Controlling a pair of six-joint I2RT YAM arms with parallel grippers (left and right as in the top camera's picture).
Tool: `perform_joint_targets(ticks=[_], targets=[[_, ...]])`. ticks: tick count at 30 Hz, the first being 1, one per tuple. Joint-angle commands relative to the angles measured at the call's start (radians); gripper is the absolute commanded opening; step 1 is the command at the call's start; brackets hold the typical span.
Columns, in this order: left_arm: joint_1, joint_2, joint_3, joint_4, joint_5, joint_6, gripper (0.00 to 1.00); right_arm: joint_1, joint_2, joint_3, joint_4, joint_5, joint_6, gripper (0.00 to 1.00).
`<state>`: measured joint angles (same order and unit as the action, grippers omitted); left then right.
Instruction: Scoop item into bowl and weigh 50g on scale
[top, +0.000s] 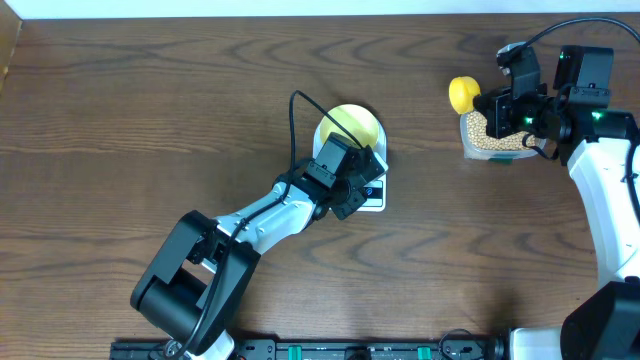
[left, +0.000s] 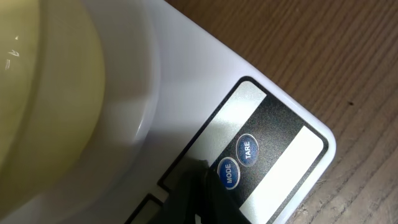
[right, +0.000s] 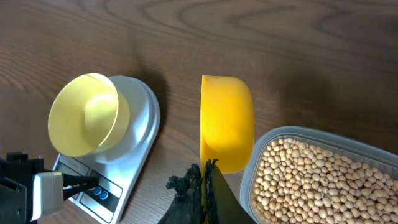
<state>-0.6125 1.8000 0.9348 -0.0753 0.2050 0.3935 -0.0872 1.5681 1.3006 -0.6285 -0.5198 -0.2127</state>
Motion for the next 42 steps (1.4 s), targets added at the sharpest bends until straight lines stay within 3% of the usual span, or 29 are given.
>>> perform_joint_targets(ticks=[1,42], targets=[[-0.002,0.097,-0.048,-0.044,-0.032,-0.014,0.08,0.004,-0.018,0.02,-0.001,-0.003,-0.013,0.01],[-0.023,0.098,-0.053,-0.042,-0.034,-0.066,0.08,0.004,-0.018,0.019,-0.001,-0.003,-0.013,0.01]])
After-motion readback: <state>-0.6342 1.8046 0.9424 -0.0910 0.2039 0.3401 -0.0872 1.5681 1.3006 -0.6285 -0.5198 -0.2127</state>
